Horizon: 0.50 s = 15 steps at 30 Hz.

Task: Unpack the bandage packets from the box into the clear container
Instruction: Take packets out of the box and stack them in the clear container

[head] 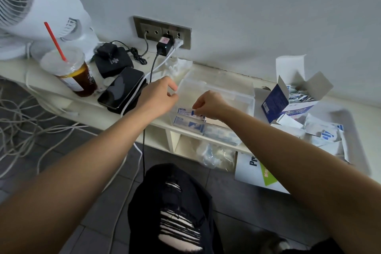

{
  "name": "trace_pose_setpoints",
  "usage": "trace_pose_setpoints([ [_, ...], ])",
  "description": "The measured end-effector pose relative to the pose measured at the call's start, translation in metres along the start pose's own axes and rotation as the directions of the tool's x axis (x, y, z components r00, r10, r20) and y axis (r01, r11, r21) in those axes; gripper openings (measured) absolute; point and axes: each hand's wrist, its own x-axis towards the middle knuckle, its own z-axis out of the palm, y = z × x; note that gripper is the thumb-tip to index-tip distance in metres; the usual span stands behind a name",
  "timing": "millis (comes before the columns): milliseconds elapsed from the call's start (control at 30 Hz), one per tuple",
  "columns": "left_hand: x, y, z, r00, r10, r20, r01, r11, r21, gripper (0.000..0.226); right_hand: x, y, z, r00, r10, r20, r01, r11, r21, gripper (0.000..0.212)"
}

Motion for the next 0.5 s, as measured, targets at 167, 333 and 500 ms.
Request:
trace_pose_setpoints([
  [167,0.000,0.000,0.000,1.000,0.003,-0.005,-0.003,1.000,-0.006,0.022,-0.005,-0.004,0.005,0.998,-0.044,-0.041,0.042,0.997,-0.068,0.026],
  [333,-0.001,0.001,-0.001,1.000,-0.003,-0.002,0.003,1.000,0.001,0.022,-0.007,-0.007,0.005,0.995,-0.055,0.087,0.074,0.971,-0.229,0.030],
  [500,-0.005,0.005,-0.006,1.000,-0.006,0.009,0.006,1.000,0.017,0.022,-0.013,-0.004,-0.006,0.974,-0.116,0.196,0.151,0.973,-0.176,0.039],
])
